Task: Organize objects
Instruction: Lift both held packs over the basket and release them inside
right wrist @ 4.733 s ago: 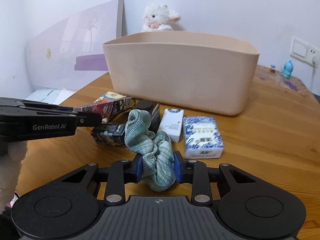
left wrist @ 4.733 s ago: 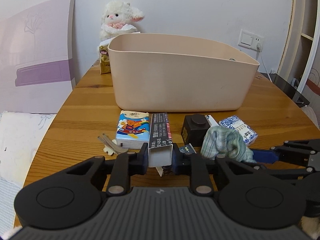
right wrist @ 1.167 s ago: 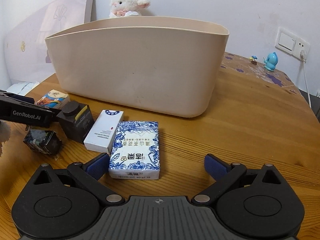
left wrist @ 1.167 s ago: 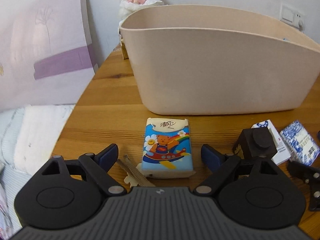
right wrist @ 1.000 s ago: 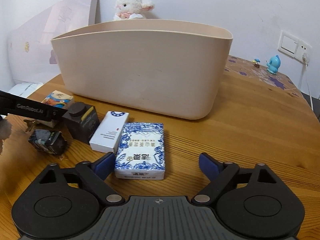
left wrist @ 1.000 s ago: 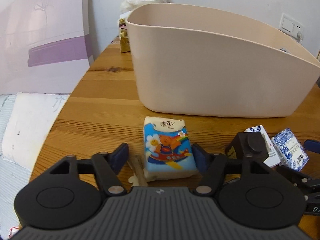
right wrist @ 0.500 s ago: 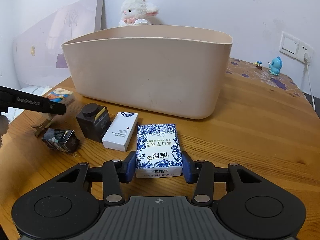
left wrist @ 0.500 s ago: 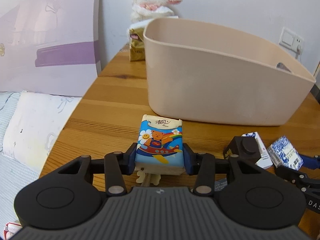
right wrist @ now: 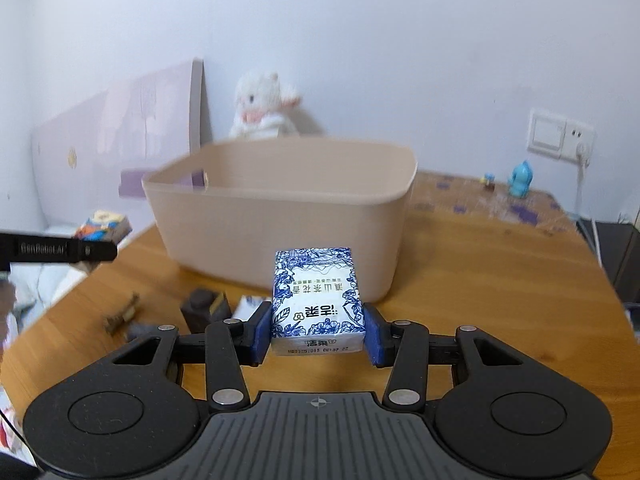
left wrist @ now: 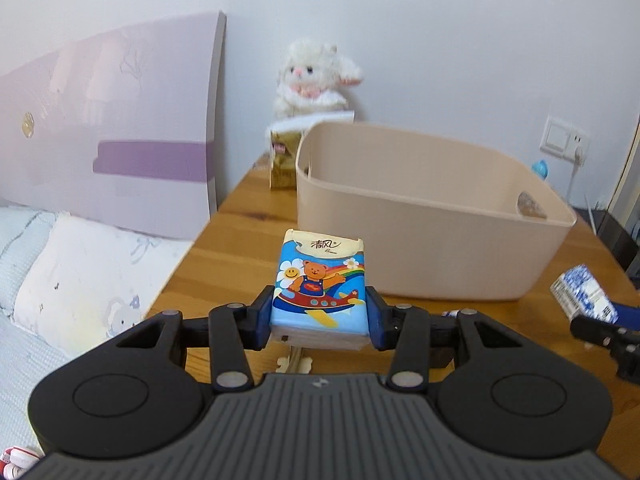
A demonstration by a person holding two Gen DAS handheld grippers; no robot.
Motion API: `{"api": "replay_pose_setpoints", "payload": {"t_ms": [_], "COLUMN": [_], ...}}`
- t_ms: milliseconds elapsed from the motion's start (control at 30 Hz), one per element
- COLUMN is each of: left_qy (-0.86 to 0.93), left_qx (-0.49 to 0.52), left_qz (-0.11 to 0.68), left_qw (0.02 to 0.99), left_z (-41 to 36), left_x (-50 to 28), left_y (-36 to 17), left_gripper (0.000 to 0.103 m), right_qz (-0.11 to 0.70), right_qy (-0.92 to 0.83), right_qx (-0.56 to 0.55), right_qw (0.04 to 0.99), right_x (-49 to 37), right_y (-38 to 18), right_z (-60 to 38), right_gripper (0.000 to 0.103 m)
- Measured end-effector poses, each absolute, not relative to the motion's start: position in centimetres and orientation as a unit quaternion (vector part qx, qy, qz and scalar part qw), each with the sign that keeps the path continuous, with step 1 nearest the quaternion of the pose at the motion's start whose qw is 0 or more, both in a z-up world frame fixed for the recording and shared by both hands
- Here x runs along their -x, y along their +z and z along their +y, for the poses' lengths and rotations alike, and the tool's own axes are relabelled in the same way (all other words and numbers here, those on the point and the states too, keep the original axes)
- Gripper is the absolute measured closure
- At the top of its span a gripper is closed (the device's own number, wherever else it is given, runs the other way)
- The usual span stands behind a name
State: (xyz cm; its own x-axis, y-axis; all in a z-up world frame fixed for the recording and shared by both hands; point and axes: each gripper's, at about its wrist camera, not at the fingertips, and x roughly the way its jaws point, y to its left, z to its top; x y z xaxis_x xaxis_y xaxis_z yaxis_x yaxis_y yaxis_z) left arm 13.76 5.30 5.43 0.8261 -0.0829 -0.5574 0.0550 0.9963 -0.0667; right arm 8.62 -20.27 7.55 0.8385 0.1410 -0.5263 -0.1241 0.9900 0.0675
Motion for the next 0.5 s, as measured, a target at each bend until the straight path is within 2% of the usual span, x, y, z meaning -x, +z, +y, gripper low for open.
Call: {"api": "replay_pose_setpoints", "payload": {"t_ms": [233,500], "left_qy": [-0.037,-0.029], "left_qx": [0.016,-0.006], "left_qz": [0.246,0.227], "left_qw": [0.968,0.973], "left_z": [4.2,1.7], "left_x": [-13.2,-16.5], "left_y": [9.5,12.3], "left_gripper": [0.055,0.055], "right_qz": [0.231,0.178], "right_qy": [0.068,0.059], "right_qx": [-0.008,-0.007], "right_qw": [0.971,0.982], "right_x": [-9.3,-12.0], "right_y": [11.5,15.3], "right_z": [-20.5,-20.1], "right_gripper": [0.06,0.06]}}
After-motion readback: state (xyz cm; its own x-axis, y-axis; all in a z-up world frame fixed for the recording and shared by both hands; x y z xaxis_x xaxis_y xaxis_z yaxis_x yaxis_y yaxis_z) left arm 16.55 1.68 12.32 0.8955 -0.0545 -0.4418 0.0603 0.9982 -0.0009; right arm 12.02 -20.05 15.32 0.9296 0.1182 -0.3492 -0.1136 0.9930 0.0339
